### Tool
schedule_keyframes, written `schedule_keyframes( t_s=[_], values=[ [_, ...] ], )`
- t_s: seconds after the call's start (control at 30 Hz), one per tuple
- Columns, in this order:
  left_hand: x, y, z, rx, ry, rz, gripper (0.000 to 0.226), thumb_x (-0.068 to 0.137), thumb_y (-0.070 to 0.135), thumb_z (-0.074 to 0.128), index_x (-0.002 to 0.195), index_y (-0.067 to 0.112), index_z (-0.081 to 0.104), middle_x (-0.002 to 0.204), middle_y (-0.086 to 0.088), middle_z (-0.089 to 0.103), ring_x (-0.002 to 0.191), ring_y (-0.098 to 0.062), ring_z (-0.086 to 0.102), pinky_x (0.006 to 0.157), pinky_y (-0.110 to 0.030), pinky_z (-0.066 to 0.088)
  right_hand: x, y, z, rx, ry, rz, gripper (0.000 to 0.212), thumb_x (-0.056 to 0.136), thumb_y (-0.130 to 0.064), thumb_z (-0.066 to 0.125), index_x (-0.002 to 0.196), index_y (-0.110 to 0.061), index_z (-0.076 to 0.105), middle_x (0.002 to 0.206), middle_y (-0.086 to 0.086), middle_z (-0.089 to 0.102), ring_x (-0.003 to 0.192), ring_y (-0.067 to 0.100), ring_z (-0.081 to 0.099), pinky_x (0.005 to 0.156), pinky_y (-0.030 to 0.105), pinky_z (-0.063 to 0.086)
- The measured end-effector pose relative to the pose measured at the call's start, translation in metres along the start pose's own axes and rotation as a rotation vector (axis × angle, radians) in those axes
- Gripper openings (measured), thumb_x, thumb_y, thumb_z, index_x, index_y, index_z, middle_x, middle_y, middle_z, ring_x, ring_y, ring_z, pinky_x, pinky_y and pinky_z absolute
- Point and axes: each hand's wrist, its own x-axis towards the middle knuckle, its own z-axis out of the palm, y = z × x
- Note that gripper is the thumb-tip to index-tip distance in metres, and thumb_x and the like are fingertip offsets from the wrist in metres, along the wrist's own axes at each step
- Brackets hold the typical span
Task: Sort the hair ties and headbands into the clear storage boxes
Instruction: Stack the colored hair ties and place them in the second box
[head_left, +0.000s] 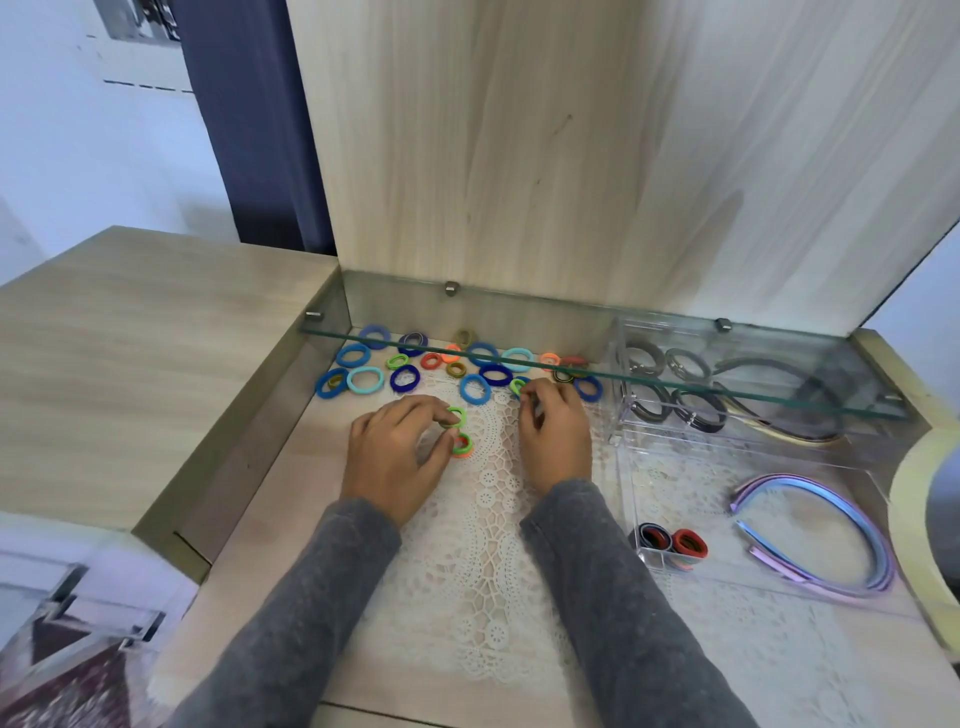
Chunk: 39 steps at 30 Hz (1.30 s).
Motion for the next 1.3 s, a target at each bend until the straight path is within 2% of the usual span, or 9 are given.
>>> schedule_keyframes(
  t_s=[0.17, 0.3, 0.43, 0.7, 1.0, 1.3],
  values=[
    [-0.011, 0.004, 0.005, 0.031, -0.063, -0.023, 0.012, 0.082, 0.042, 0.057, 0.093, 0.037, 0.06, 0.103, 0.023, 0.06, 0.099, -0.002, 0.055, 0.087, -0.033, 0.034, -0.019, 0.002, -0.002, 0.035, -0.002, -0.099, 0.012, 0.09, -0.016, 0.057, 0.099, -0.015, 0.065, 0.099, 0.002, 0.058, 0.075, 0.017, 0.057, 0.066, 0.036, 0.053],
    [-0.013, 0.005, 0.007, 0.085, -0.06, -0.029, 0.013, 0.082, 0.034, 0.066, 0.094, 0.034, 0.06, 0.102, 0.019, 0.061, 0.096, -0.007, 0.057, 0.085, -0.033, 0.034, -0.024, 0.001, -0.006, 0.011, -0.006, -0.158, 0.012, 0.091, -0.015, 0.056, 0.099, -0.013, 0.064, 0.101, 0.002, 0.059, 0.08, 0.016, 0.057, 0.067, 0.035, 0.054],
    [-0.014, 0.009, 0.005, 0.084, -0.07, -0.062, 0.017, 0.082, 0.03, 0.069, 0.096, 0.034, 0.059, 0.099, 0.019, 0.062, 0.095, -0.008, 0.058, 0.087, -0.032, 0.033, -0.027, 0.0, -0.008, 0.035, -0.024, -0.205, 0.013, 0.092, -0.018, 0.054, 0.1, -0.014, 0.064, 0.101, 0.0, 0.058, 0.076, 0.014, 0.057, 0.066, 0.034, 0.054],
    [-0.014, 0.01, 0.006, 0.073, -0.139, -0.105, 0.04, 0.086, 0.035, 0.064, 0.122, 0.034, 0.048, 0.114, 0.018, 0.06, 0.108, -0.007, 0.054, 0.092, -0.025, 0.027, -0.033, -0.01, -0.01, 0.045, -0.096, -0.335, 0.017, 0.093, -0.023, 0.05, 0.1, -0.015, 0.063, 0.101, -0.003, 0.057, 0.08, 0.01, 0.056, 0.067, 0.029, 0.052],
    [-0.012, 0.013, 0.005, 0.005, -0.167, -0.182, 0.053, 0.086, 0.036, 0.064, 0.131, 0.034, 0.037, 0.116, 0.015, 0.059, 0.11, -0.012, 0.055, 0.102, -0.032, 0.031, -0.036, -0.016, -0.01, -0.064, -0.219, -0.5, 0.019, 0.092, -0.023, 0.049, 0.101, -0.014, 0.063, 0.099, -0.001, 0.057, 0.079, 0.015, 0.056, 0.064, 0.033, 0.051],
    [-0.012, 0.014, 0.003, -0.014, -0.201, -0.197, 0.061, 0.081, 0.037, 0.066, 0.132, 0.036, 0.033, 0.121, 0.017, 0.057, 0.114, -0.014, 0.052, 0.106, -0.034, 0.029, -0.035, -0.023, -0.013, -0.185, -0.346, -0.503, 0.021, 0.084, -0.022, 0.051, 0.1, -0.015, 0.062, 0.101, 0.0, 0.056, 0.077, 0.017, 0.053, 0.064, 0.033, 0.048]
  ],
)
